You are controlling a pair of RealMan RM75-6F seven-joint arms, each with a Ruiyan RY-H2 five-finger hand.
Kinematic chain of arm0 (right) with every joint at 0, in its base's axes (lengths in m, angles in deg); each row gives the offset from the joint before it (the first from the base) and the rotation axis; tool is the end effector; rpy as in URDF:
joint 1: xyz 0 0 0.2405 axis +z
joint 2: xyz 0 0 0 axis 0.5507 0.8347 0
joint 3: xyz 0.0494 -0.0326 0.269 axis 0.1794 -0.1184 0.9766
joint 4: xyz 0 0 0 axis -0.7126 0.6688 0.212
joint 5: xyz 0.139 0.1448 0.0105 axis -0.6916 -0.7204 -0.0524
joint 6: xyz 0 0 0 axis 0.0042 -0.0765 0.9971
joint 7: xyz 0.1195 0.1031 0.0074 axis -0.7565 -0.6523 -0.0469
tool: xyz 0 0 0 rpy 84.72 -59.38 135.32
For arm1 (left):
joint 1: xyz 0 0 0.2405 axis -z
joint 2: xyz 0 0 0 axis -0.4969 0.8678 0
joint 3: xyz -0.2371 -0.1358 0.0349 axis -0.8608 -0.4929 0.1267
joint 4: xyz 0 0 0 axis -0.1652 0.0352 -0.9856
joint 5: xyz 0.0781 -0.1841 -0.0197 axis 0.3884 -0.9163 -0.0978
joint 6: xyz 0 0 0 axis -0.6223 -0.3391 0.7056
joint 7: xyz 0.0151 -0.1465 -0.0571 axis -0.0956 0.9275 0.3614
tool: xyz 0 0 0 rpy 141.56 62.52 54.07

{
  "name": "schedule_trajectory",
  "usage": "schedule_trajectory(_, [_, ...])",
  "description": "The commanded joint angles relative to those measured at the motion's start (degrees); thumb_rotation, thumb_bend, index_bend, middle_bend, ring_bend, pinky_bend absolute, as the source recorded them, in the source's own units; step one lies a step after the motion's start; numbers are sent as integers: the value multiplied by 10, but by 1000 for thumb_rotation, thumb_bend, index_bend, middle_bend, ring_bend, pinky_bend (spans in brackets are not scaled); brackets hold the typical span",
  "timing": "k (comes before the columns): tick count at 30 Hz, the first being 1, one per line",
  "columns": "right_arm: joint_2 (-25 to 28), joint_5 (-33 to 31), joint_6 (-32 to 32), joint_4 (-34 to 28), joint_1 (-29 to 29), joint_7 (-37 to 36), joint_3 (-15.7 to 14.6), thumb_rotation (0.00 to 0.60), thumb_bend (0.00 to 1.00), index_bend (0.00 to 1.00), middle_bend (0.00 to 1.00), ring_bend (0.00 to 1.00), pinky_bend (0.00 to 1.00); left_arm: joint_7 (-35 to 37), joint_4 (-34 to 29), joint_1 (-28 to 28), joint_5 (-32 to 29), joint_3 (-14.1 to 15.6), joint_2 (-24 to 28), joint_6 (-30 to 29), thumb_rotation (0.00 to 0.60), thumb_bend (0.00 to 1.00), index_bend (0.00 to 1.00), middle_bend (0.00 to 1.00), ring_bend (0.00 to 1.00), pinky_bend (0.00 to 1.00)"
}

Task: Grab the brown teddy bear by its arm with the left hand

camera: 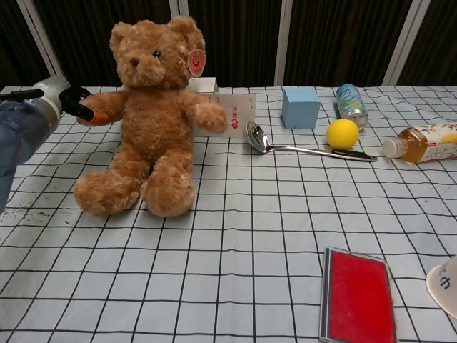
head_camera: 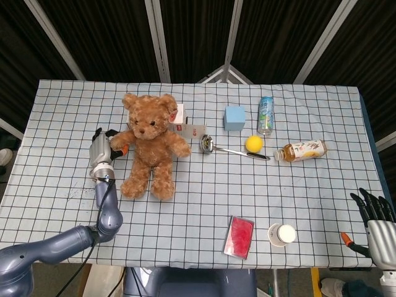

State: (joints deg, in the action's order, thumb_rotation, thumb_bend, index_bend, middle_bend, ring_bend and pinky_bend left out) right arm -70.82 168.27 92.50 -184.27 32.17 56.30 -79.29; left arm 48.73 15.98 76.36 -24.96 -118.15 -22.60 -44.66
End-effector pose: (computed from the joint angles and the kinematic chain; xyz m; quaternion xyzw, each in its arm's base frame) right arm -0.3220 -0.1548 0.1968 0.5761 -0.4173 0.3694 0.5980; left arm -0.1840 0.4364 -0.0067 -0.3614 -0.6248 -0.4365 0.5371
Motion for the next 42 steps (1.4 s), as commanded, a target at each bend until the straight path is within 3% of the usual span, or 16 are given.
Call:
schedule_trajectory(1, [0, 0, 1, 0, 0, 0, 0, 600, 218, 117, 61, 76, 0, 5, -20, 4, 14, -4, 2, -11, 600, 507, 465, 338, 0, 0])
schedule_trajectory(7, [1, 0, 0, 0, 0, -1, 0, 600, 218, 117, 61, 75, 0, 1, -30, 1, 15, 3, 5, -8, 600, 503, 465, 333, 0, 0])
schedule_trajectory(15, [1, -1, 0, -1, -1, 0, 0, 600, 218, 117, 62, 76, 0, -9, 14, -9, -9, 19, 1, 24, 600, 467, 447, 304, 0, 0])
schedule_trajectory(17, [1, -2, -1, -1, 0, 1, 0, 600, 217, 117, 62, 76, 0, -13, 23, -11, -14, 23, 0, 33, 600, 418, 409, 263, 0, 0])
schedule_trajectory(22, [0, -2, 0, -1, 0, 3, 0, 600, 217, 117, 62, 76, 0, -21, 20, -9, -3, 35, 6, 50, 600, 262, 198, 7, 0, 0])
schedule_trajectory(25, [0, -4, 0, -2, 0, 4, 1, 600, 217, 117, 61, 76, 0, -18, 9, -8, 25, 45, 12, 50, 600, 231, 109, 0, 0, 0])
schedule_trajectory(33, [1, -1, 4, -3, -1, 1, 1, 600, 218, 117, 61, 76, 0, -1, -26, -18, 79, 64, 26, 33, 600, 210, 27, 0, 0, 0])
schedule_trajectory(37, [3, -1, 2, -3, -1, -3, 0, 600, 217, 117, 62, 75, 0, -22, -88, -36, 105, 80, 60, 0, 600, 210, 31, 0, 0, 0])
schedule_trajectory(42, [7, 8, 10, -8, -4, -10, -1, 600, 218, 117, 61, 75, 0, -92, -295, -119, 151, 145, 195, -91, 600, 210, 43, 0, 0, 0])
